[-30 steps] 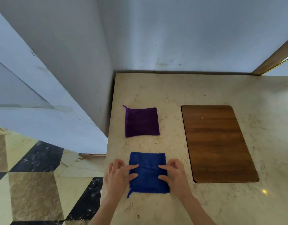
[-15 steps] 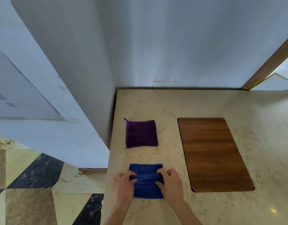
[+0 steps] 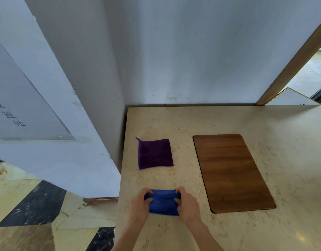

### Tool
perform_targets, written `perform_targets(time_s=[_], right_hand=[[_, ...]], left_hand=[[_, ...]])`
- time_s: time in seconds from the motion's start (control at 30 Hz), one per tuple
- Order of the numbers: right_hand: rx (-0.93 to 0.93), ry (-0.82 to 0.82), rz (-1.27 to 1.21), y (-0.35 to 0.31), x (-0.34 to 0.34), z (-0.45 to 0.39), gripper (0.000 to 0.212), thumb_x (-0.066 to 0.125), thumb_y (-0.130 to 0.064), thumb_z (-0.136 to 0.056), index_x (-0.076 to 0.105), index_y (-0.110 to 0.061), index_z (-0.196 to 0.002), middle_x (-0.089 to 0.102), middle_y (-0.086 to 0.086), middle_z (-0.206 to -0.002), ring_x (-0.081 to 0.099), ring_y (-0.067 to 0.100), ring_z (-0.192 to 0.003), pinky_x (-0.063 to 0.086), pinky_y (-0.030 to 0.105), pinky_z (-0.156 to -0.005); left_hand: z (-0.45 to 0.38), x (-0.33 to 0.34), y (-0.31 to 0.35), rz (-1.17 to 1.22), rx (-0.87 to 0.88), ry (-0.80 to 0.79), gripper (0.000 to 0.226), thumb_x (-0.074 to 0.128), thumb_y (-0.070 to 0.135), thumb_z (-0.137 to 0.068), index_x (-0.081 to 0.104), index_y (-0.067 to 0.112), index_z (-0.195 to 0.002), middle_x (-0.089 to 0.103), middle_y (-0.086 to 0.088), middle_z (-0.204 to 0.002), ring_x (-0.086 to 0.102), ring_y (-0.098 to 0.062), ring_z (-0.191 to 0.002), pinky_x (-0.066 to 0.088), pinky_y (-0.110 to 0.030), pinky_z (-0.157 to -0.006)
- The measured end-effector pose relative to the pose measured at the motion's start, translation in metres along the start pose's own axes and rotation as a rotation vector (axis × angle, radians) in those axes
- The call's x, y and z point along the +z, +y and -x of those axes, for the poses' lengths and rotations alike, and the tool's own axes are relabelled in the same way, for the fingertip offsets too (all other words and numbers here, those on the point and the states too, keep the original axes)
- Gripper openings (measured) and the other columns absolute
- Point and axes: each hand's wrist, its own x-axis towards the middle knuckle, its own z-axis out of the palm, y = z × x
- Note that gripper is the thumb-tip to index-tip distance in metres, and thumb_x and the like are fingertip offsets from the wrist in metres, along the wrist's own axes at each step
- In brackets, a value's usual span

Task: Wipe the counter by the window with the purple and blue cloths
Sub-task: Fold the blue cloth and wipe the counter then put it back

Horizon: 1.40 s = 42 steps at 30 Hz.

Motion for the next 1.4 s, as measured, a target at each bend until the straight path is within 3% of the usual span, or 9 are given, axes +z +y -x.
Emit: perform_targets(time_s=[0.13,0.23,0.33,0.57,0.8,0.97,1.1,1.2,1.4], right_hand=[[-0.038,0.067,-0.328,-0.002,-0.034,0.012,0.018,0.062,-0.012,-0.096,0.051,-0.026,-0.098,0.064,-0.006,-0.083,0.063,0.014,-0.075,0.047,0.021,-0.066],[-0.076,0.119,-0.540,-0.003,-0.075,0.026,0.023,0.072,-0.007,-0.089,0.062,-0.026,-0.097,0.072,-0.002,-0.092,0.070,0.017,-0.088,0.058,0.032,-0.078],[-0.138,0.163,-0.720,0.002,-0.122,0.050,0.029,0.079,-0.003,-0.084,0.068,-0.022,-0.104,0.076,-0.001,-0.096,0.073,0.017,-0.094,0.063,0.032,-0.082],[-0.157,0.475,-0.935,0.039,-0.223,0.122,0.013,0.077,-0.010,-0.087,0.072,-0.018,-0.097,0.081,-0.002,-0.087,0.075,0.013,-0.080,0.058,0.021,-0.064],[-0.177,0.739,-1.172,0.133,-0.294,0.215,0.021,0.072,0.001,-0.089,0.076,-0.017,-0.097,0.080,0.012,-0.098,0.077,0.027,-0.093,0.063,0.030,-0.073],[-0.172,0.784,-1.146,0.222,-0.344,0.283,0.026,0.073,-0.001,-0.089,0.074,-0.025,-0.100,0.078,0.008,-0.107,0.075,0.027,-0.103,0.061,0.041,-0.085],[-0.185,0.848,-1.068,0.289,-0.387,0.322,0.034,0.071,0.006,-0.088,0.075,-0.026,-0.100,0.079,0.002,-0.106,0.076,0.018,-0.101,0.062,0.026,-0.079],[-0.170,0.884,-1.045,0.331,-0.413,0.338,0.033,0.071,0.006,-0.088,0.074,-0.023,-0.103,0.079,-0.002,-0.105,0.075,0.015,-0.101,0.060,0.020,-0.077],[-0.145,0.932,-1.030,0.409,-0.462,0.342,0.033,0.073,0.002,-0.087,0.072,-0.024,-0.107,0.077,-0.008,-0.104,0.074,0.015,-0.103,0.062,0.030,-0.087]], left_hand=[[0.006,-0.022,0.026,0.102,0.105,-0.008,0.036,0.060,0.000,-0.088,0.060,0.036,-0.084,0.068,0.009,-0.084,0.063,-0.005,-0.080,0.047,-0.012,-0.064],[0.014,-0.040,0.057,0.179,0.204,-0.015,0.030,0.067,0.002,-0.085,0.070,0.031,-0.087,0.074,0.007,-0.084,0.067,-0.001,-0.081,0.051,-0.010,-0.069],[0.029,-0.049,0.097,0.258,0.301,-0.111,0.027,0.068,0.001,-0.086,0.073,0.027,-0.092,0.075,0.000,-0.088,0.070,-0.011,-0.084,0.056,-0.022,-0.073],[0.077,-0.024,0.211,0.385,0.489,-0.346,0.030,0.066,-0.009,-0.086,0.077,0.018,-0.093,0.078,-0.003,-0.092,0.073,-0.014,-0.086,0.057,-0.020,-0.070],[0.151,0.071,0.308,0.251,0.787,-0.442,0.032,0.069,0.016,-0.091,0.074,0.047,-0.095,0.077,0.013,-0.096,0.072,-0.010,-0.084,0.058,-0.018,-0.068],[0.213,0.170,0.359,0.322,0.839,-0.492,0.043,0.063,0.003,-0.093,0.076,0.043,-0.083,0.078,0.017,-0.083,0.072,-0.012,-0.078,0.055,-0.011,-0.066],[0.257,0.243,0.392,0.434,0.834,-0.469,0.027,0.069,0.003,-0.089,0.079,0.028,-0.092,0.080,0.004,-0.089,0.074,-0.015,-0.081,0.057,-0.017,-0.066],[0.280,0.286,0.415,0.495,0.789,-0.492,0.027,0.071,0.007,-0.089,0.080,0.033,-0.092,0.079,-0.002,-0.090,0.073,-0.017,-0.081,0.056,-0.028,-0.069],[0.300,0.362,0.469,0.507,0.807,-0.532,0.029,0.071,0.006,-0.088,0.080,0.033,-0.094,0.080,0.006,-0.096,0.074,-0.011,-0.090,0.058,-0.017,-0.070]])
